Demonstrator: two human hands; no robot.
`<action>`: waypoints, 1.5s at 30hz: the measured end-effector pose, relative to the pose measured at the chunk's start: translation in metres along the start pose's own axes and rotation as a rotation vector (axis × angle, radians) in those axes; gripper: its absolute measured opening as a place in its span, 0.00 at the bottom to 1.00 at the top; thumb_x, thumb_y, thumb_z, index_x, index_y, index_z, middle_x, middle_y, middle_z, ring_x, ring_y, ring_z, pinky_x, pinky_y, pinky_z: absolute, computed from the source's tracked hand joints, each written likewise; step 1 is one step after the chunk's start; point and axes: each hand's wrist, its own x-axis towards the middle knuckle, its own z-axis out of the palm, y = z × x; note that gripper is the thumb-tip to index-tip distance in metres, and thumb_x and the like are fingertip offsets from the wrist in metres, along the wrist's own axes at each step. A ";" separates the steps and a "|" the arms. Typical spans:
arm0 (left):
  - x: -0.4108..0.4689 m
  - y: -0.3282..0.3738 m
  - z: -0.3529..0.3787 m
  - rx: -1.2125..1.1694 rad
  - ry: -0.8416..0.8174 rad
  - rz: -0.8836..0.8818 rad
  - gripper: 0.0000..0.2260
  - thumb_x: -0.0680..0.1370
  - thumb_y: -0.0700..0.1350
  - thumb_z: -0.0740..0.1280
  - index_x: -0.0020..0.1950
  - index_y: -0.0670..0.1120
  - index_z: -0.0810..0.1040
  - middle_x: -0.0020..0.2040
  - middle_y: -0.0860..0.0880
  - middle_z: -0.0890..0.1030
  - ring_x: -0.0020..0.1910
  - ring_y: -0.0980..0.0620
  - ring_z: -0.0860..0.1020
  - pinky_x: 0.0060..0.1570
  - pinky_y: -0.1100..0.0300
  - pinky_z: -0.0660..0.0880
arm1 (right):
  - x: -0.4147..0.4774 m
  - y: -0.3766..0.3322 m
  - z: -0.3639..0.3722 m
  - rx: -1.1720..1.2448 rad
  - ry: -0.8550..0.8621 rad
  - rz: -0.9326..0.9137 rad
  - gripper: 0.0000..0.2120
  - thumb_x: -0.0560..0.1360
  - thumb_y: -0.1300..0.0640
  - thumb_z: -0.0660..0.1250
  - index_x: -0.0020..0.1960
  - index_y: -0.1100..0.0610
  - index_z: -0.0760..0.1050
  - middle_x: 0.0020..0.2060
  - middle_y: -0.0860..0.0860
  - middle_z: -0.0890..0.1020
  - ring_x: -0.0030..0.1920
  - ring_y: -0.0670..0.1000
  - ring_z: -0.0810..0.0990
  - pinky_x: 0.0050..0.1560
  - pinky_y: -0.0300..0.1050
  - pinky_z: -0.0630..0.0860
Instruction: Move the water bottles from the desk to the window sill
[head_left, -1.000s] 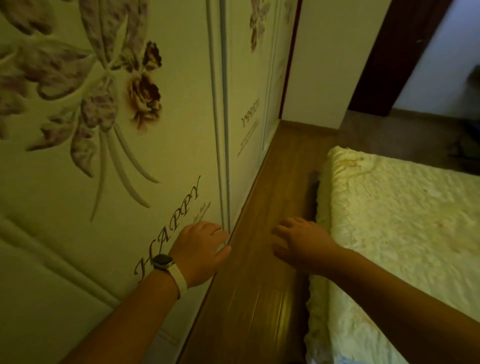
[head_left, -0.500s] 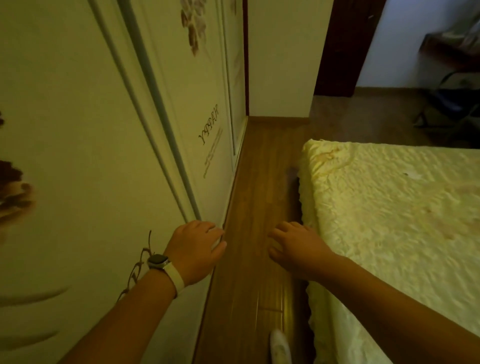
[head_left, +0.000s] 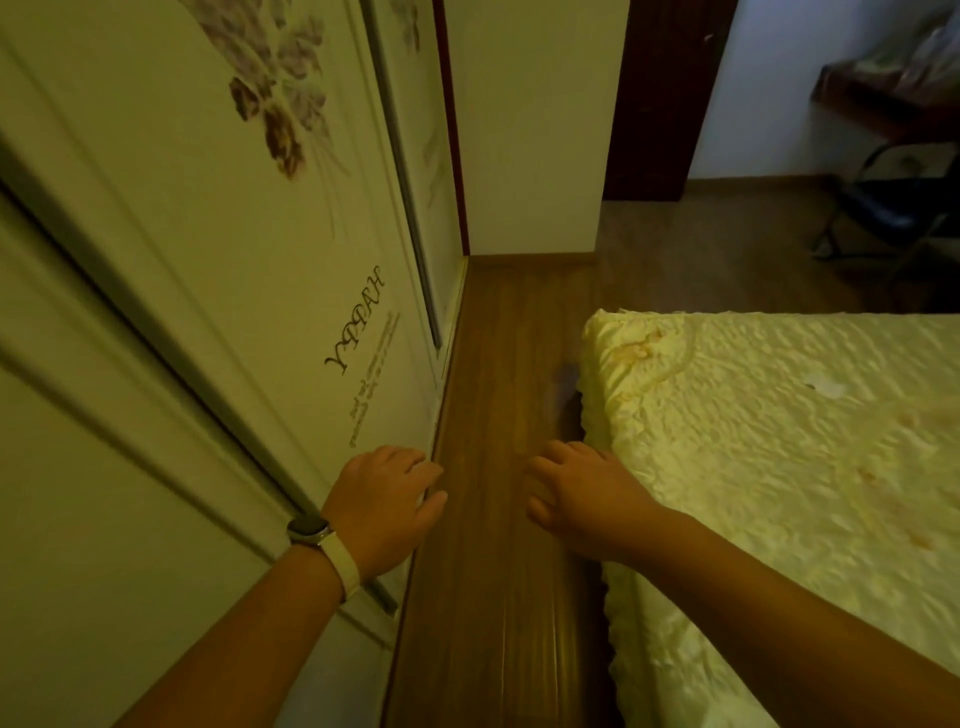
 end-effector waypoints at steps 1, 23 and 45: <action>0.015 -0.004 0.002 -0.009 -0.003 0.009 0.21 0.75 0.56 0.57 0.53 0.48 0.84 0.51 0.46 0.85 0.51 0.44 0.82 0.49 0.48 0.77 | 0.010 0.006 -0.003 -0.001 0.000 0.004 0.22 0.79 0.40 0.54 0.69 0.48 0.68 0.63 0.49 0.73 0.64 0.53 0.71 0.64 0.51 0.65; 0.383 -0.122 0.048 -0.078 -0.001 0.391 0.18 0.79 0.57 0.59 0.62 0.50 0.78 0.65 0.49 0.78 0.65 0.47 0.73 0.63 0.48 0.66 | 0.298 0.106 -0.058 -0.034 0.051 0.339 0.21 0.79 0.41 0.56 0.67 0.50 0.71 0.64 0.50 0.73 0.64 0.53 0.71 0.63 0.52 0.66; 0.734 -0.104 0.058 0.038 -0.101 0.330 0.19 0.80 0.58 0.55 0.67 0.53 0.74 0.68 0.51 0.75 0.68 0.49 0.70 0.67 0.47 0.64 | 0.531 0.386 -0.135 0.061 0.088 0.236 0.21 0.79 0.40 0.55 0.67 0.50 0.71 0.64 0.49 0.74 0.62 0.53 0.73 0.62 0.52 0.68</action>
